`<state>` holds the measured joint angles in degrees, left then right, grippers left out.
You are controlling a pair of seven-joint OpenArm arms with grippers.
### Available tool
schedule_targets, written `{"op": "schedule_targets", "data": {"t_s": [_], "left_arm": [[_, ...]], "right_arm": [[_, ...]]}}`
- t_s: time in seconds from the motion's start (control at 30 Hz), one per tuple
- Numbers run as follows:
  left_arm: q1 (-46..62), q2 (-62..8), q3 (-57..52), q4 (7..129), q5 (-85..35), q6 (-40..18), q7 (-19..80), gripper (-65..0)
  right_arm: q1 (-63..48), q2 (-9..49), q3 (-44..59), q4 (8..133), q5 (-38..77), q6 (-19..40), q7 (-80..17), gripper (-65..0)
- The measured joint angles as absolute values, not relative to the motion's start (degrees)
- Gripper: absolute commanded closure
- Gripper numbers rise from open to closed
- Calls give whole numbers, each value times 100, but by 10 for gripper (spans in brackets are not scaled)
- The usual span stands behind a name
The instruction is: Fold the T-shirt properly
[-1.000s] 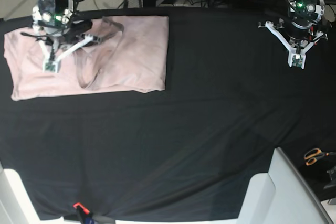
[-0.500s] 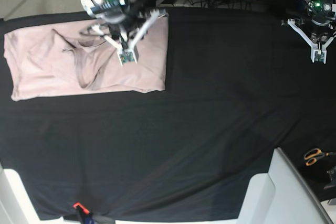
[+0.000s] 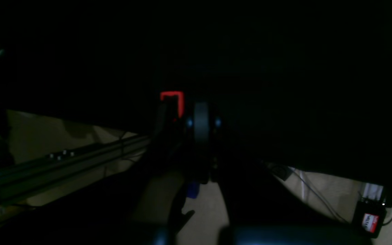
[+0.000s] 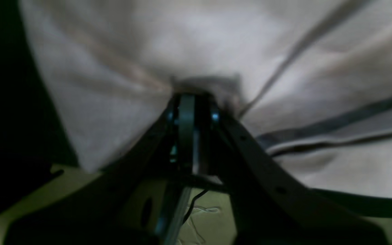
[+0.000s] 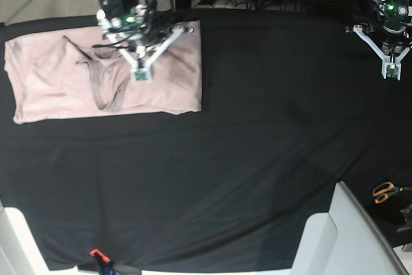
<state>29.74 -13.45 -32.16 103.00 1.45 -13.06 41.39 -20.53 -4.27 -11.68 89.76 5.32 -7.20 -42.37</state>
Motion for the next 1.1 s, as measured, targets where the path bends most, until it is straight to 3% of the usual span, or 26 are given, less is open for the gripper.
{"op": "schedule_targets", "data": {"t_s": [0.3, 0.7, 1.1], "left_arm": [[2963, -1337, -3205, 10254, 145, -1306, 4139, 0], [2952, -1332, -3205, 10175, 102, -1306, 4136, 0], [2954, -1332, -3205, 10175, 106, -1306, 4141, 0]], "right_arm": [[-2316, -126, -910, 9507, 305, -899, -4580, -50], [-2357, -290, -1452, 10001, 298, -906, -5024, -50], [-2305, -51, -399, 9974, 298, -917, -5105, -50]]}}
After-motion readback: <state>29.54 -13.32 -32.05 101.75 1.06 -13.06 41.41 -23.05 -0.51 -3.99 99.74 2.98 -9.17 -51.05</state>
